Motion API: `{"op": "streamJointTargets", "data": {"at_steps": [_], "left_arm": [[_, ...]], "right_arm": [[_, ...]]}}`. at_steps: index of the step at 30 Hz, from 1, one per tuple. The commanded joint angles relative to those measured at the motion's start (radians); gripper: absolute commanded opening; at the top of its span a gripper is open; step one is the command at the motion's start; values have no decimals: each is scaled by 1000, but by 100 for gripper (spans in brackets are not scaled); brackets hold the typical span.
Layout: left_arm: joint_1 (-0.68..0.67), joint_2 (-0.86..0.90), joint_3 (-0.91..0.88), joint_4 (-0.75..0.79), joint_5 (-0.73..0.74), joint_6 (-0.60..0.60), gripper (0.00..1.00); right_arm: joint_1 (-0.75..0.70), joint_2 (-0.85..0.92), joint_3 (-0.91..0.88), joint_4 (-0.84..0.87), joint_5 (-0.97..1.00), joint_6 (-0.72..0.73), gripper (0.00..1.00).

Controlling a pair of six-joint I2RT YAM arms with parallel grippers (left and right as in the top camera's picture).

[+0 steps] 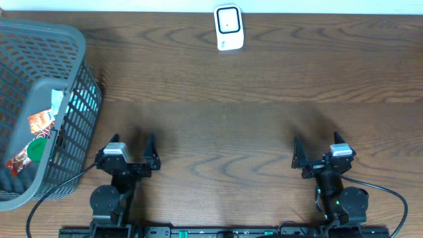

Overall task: Scan the item barcode
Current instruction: 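Move the left gripper over the basket and reach down inside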

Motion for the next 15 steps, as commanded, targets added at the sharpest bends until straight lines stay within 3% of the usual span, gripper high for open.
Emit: {"op": "streamJointTargets", "data": {"at_steps": [1, 8, 15], "left_arm": [[3, -5, -18, -8, 209, -44, 98], [3, -5, -18, 3, 234, -82, 98], [3, -5, -3, 41, 378, -84, 98]], "right_arm": [[-4, -5, -1, -4, 3, -11, 99], [-4, -5, -1, -5, 3, -11, 99], [-4, -5, -1, -5, 3, -11, 99]]}}
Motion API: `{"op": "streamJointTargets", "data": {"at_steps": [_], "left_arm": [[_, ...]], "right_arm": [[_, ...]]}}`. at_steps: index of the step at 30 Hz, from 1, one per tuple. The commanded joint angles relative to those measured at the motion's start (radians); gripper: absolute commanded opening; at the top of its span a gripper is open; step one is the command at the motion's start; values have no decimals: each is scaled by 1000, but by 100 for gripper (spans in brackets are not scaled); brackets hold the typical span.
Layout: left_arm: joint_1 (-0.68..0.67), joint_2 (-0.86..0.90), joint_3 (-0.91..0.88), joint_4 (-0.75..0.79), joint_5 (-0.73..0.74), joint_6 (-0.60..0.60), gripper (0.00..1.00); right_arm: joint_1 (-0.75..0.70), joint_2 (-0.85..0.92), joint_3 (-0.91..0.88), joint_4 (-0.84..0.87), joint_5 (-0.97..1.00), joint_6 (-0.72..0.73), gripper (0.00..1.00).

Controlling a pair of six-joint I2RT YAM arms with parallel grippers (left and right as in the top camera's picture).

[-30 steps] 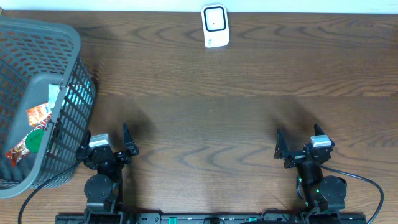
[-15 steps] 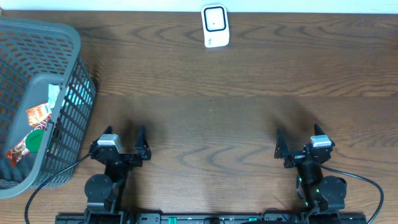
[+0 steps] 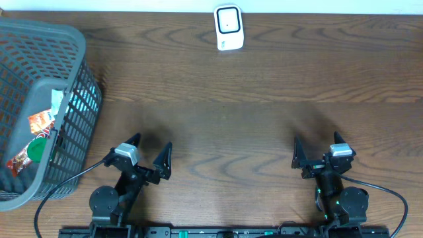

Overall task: Scan the item barcode
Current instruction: 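Move the left gripper over the basket and reach down inside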

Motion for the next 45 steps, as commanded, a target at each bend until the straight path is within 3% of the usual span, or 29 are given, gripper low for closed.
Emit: {"op": "streamJointTargets", "data": {"at_steps": [1, 7, 14, 19, 22, 25, 28, 32, 38, 42, 45], "left_arm": [[3, -3, 7, 18, 117, -11, 98], [3, 86, 138, 17, 175, 11, 98], [3, 479, 451, -37, 278, 11, 98], [3, 805, 762, -268, 391, 119, 98], [5, 933, 820, -314, 427, 135, 98], [5, 1038, 830, -228, 481, 72, 98], [5, 1094, 913, -255, 499, 10, 98], [5, 1128, 1147, -456, 264, -8, 98], [27, 1236, 1712, -814, -185, -2, 98], [175, 1359, 2078, -1041, -481, -116, 98], [354, 1434, 2197, -1168, -479, -173, 98]], "right_arm": [[-4, -5, -1, -5, 3, -11, 99], [-4, -5, -1, -5, 3, -11, 99], [-4, -5, -1, -4, 3, -11, 99], [-4, -5, -1, -5, 3, -11, 99], [-4, -5, -1, -4, 3, -11, 99], [-4, -5, -1, -4, 3, -11, 99], [-4, -5, -1, -5, 3, -11, 99], [-4, -5, -1, -5, 3, -11, 99], [-4, -5, -1, -5, 3, -11, 99], [-4, -5, -1, -4, 3, -11, 99], [-4, -5, -1, -5, 3, -11, 99]]}}
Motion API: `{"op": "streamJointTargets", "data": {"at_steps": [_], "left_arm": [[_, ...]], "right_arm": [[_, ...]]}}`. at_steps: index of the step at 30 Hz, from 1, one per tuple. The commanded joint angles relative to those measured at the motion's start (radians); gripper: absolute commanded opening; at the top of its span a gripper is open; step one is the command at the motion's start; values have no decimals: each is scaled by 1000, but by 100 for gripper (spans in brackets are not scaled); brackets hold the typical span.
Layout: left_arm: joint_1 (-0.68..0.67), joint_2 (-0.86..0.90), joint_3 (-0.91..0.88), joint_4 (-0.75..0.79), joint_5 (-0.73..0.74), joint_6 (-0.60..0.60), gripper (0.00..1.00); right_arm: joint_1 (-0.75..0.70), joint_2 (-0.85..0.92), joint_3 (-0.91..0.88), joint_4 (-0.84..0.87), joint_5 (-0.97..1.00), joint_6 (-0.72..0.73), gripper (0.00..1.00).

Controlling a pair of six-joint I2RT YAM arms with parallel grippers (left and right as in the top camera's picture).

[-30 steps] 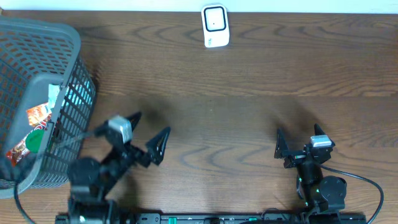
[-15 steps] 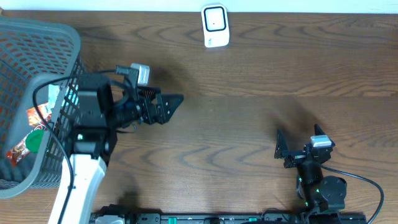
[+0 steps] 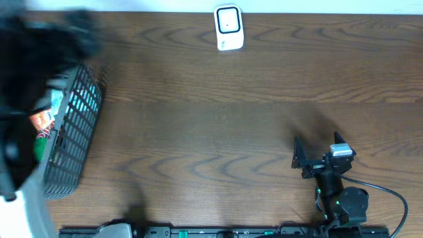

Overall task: Scan the item barcode
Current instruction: 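Move the left gripper over the basket and reach down inside, then grasp the green-lidded jar in the basket with the left gripper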

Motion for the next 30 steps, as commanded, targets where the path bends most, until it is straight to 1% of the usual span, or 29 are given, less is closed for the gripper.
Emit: {"op": "streamJointTargets", "data": {"at_steps": [1, 2, 6, 11, 15, 23, 30], "left_arm": [[204, 108, 94, -114, -179, -122, 98], [275, 134, 93, -157, -179, -152, 98], [438, 237, 88, -289, -180, -220, 98], [525, 367, 69, -426, -271, -352, 98], [539, 433, 19, -484, -273, -367, 98], [539, 452, -166, -462, -272, -378, 98], [539, 452, -361, -329, -269, -357, 98]], "right_arm": [[-4, -5, -1, -4, 1, -11, 99], [-4, -5, -1, -4, 1, -11, 99], [-4, -5, -1, -4, 1, -11, 99], [-4, -5, -1, -4, 1, -11, 99], [-4, -5, -1, -4, 1, -11, 99], [-4, -5, -1, -4, 1, -11, 99], [-4, -5, -1, -4, 1, -11, 99]]}}
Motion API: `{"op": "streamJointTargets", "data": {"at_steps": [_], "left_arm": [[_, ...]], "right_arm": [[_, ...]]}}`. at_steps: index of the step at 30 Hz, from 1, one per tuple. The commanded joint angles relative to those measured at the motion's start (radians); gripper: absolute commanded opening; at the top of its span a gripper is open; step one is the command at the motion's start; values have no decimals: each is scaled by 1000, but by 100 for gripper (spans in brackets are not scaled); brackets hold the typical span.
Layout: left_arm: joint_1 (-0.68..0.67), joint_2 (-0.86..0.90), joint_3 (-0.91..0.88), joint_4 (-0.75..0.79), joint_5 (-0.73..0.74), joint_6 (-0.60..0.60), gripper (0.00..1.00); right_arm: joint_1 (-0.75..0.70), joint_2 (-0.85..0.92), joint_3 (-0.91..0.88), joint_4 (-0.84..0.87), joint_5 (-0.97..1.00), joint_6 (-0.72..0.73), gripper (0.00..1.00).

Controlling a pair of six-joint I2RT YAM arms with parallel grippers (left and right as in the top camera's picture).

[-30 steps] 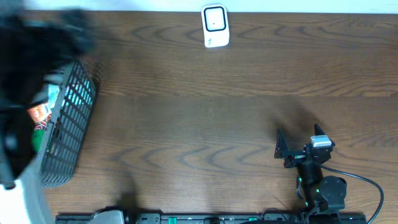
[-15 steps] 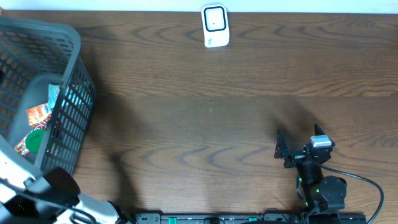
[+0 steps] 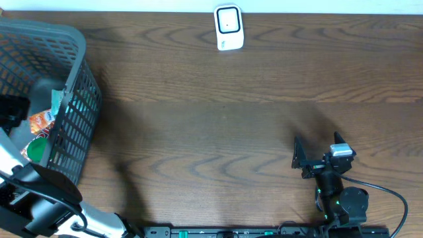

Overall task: Scan the item barcode
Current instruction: 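Grasp the green-lidded jar in the basket with the left gripper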

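A grey mesh basket [image 3: 74, 49] stands at the table's left end and holds packaged items: an orange packet [image 3: 42, 121], a green round piece [image 3: 38, 147] and a pale teal packet [image 3: 59, 99]. The white barcode scanner [image 3: 229, 28] stands at the far edge, centre. My left arm rises from the near left corner, and its gripper [image 3: 12, 112] is a dark shape inside the basket, just left of the orange packet. How its jaws stand is not clear. My right gripper [image 3: 316, 149] rests open at the near right, holding nothing.
The basket's tall right wall [image 3: 78, 125] stands between the items and the bare wooden table [image 3: 211, 119]. The left arm's white link [image 3: 39, 192] crosses the near left corner. A black cable [image 3: 390, 192] loops by the right arm's base.
The left arm was a dark blur over the basket's far left corner. Now it shows sharply, with its gripper lower in the basket beside the orange packet. The right arm has not moved.
Both grippers first rested open at the table's near edge. The left one then stood tilted with its fingers spread wider. Later the left arm had left its rest and blurred over the basket, and now its gripper is inside among the items.
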Motion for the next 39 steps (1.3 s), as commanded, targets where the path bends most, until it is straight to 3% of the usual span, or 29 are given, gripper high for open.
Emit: {"op": "streamJointTargets", "data": {"at_steps": [1, 20, 39], "left_arm": [[2, -1, -82, 48, -12, 14, 98], [2, -1, -408, 371, -13, 60, 98], [28, 0, -607, 579, -13, 62, 98]], "right_arm": [[-4, -5, -1, -4, 1, -11, 99], [-4, -5, -1, -4, 1, -11, 99], [-4, -5, -1, -4, 1, -11, 99]]}}
